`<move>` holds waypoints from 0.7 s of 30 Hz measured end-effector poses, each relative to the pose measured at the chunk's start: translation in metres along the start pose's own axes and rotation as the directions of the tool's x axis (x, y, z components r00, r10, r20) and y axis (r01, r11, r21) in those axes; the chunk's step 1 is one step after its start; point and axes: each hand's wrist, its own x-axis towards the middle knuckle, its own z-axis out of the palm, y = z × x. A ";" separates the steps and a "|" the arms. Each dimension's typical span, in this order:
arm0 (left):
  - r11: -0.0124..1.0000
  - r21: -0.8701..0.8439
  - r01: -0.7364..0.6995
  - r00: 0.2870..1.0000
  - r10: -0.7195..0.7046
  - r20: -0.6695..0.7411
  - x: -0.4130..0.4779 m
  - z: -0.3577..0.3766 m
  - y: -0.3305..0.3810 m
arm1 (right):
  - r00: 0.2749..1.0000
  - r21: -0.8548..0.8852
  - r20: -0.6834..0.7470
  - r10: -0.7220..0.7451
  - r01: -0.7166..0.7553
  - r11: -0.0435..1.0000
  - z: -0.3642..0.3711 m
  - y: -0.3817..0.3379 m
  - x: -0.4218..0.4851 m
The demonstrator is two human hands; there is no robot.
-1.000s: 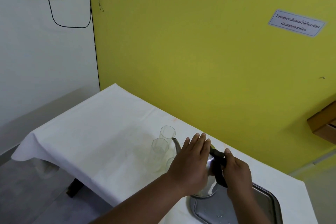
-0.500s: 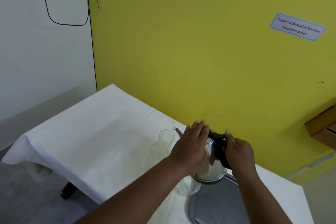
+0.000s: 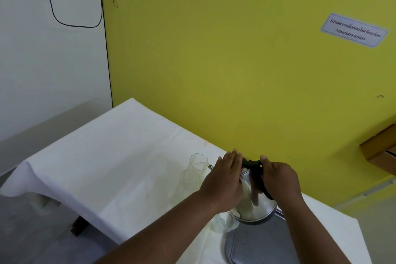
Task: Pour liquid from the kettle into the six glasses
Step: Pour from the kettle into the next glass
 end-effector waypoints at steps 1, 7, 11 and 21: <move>1.000 -0.006 -0.001 1.000 0.001 -0.006 0.000 -0.001 0.000 | 1.000 -0.007 -0.005 -0.009 0.009 1.000 0.000 -0.001 0.000; 0.999 -0.039 -0.010 0.999 0.008 -0.039 0.000 -0.005 0.000 | 0.998 -0.054 -0.023 -0.051 0.050 0.997 -0.005 -0.009 0.000; 0.998 -0.055 -0.019 0.999 0.016 -0.039 -0.001 -0.006 -0.001 | 0.998 -0.079 -0.023 -0.054 0.052 0.996 -0.008 -0.012 -0.003; 0.997 -0.064 -0.048 0.998 0.046 -0.032 0.000 -0.008 0.001 | 0.998 -0.061 -0.039 -0.058 0.056 0.997 -0.019 -0.018 -0.009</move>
